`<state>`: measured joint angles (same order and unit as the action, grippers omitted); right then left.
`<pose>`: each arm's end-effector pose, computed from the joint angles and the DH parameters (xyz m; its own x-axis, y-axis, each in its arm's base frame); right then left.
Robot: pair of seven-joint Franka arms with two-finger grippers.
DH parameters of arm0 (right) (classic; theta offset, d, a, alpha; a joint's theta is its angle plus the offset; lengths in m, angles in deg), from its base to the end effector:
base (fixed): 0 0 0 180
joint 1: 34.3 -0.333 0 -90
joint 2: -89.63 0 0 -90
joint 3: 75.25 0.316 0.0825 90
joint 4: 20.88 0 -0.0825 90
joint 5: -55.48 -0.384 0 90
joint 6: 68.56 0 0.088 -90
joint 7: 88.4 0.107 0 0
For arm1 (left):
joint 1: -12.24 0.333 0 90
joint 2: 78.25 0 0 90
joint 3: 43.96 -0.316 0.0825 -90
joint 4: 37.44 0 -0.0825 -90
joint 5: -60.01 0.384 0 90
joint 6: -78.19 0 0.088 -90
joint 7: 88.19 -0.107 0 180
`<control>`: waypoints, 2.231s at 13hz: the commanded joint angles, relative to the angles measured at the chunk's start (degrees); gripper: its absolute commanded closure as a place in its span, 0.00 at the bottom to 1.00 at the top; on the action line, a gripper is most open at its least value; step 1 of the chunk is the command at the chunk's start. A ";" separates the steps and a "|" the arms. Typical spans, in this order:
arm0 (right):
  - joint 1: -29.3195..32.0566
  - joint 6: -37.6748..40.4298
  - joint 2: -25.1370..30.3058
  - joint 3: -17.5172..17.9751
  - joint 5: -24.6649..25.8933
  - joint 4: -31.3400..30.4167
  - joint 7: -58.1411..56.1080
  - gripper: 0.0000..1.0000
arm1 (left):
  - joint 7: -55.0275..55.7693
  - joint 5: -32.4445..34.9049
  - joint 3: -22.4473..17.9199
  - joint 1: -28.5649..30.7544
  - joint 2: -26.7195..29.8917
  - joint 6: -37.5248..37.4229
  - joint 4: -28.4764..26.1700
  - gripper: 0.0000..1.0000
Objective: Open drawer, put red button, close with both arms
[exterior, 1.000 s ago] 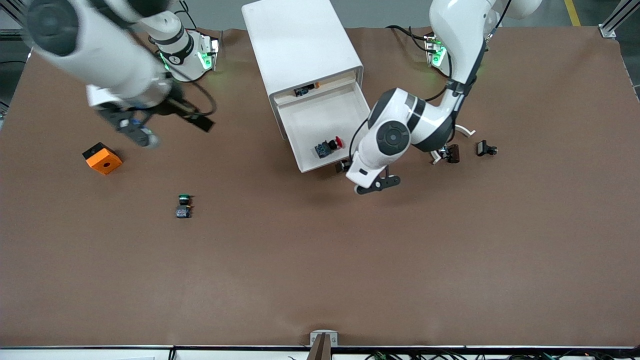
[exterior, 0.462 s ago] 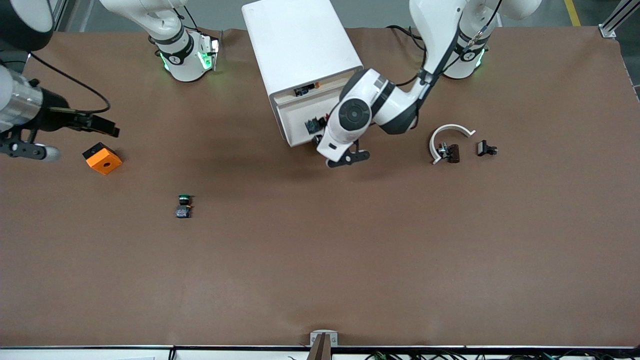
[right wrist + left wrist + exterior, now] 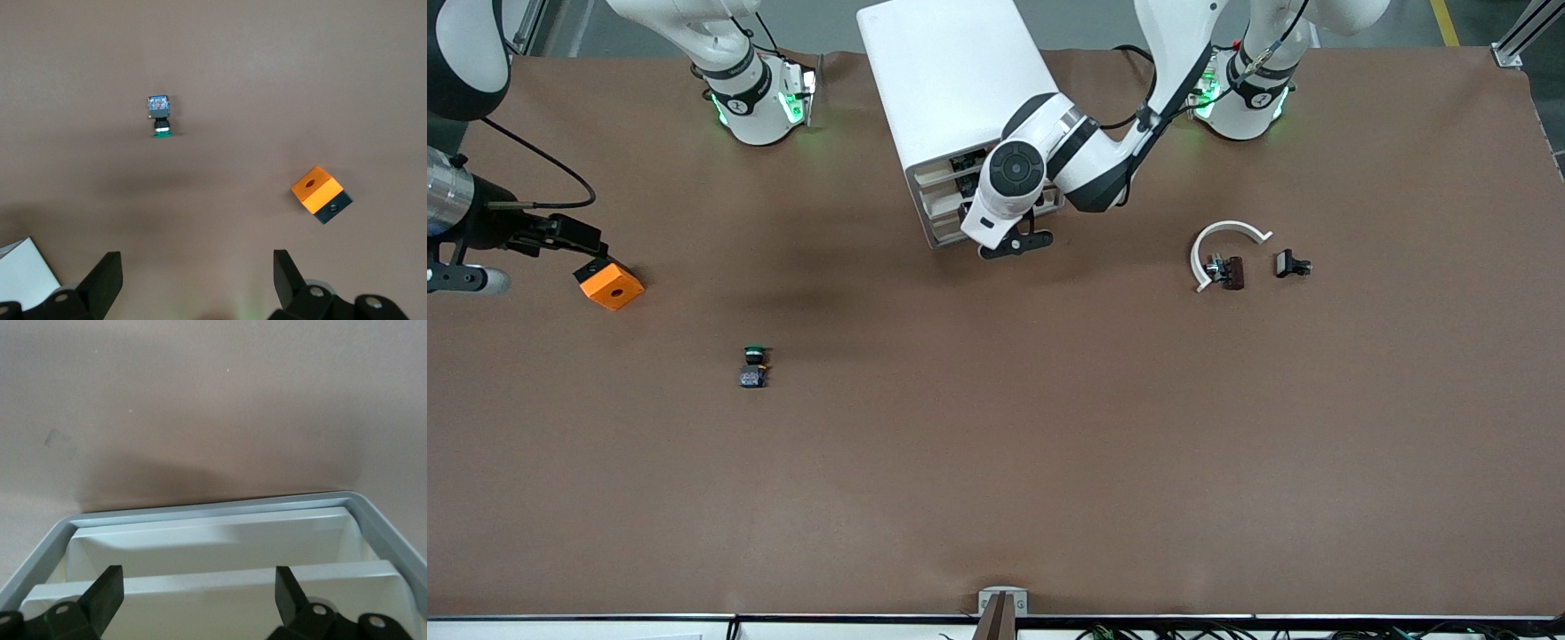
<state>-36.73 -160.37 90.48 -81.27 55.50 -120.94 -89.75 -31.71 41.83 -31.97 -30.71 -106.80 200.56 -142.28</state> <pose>0.5425 -0.0344 0.5527 0.9909 -0.0383 -0.1288 -0.0392 -0.9992 -0.0042 0.3558 -0.5172 0.2545 0.8951 0.2191 -0.3884 0.2364 -0.9716 -0.0034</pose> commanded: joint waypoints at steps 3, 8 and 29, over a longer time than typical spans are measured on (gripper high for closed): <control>1.02 -1.00 3.89 1.01 1.57 -1.80 -3.84 0.00 | 2.74 0.61 2.07 -1.16 2.17 0.15 -2.65 0.00; 0.67 1.19 3.90 1.18 1.48 4.16 -3.67 0.00 | 3.02 1.74 -0.64 3.11 2.00 0.24 -0.20 0.00; 0.85 1.20 2.84 1.18 0.87 7.87 -3.67 0.00 | -36.67 20.21 -1.44 42.50 30.45 -31.75 10.90 0.00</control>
<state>-36.71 -159.75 93.68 -80.75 55.97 -114.16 -92.88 -62.66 61.68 -33.97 9.93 -82.51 168.39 -124.54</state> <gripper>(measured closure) 0.000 0.000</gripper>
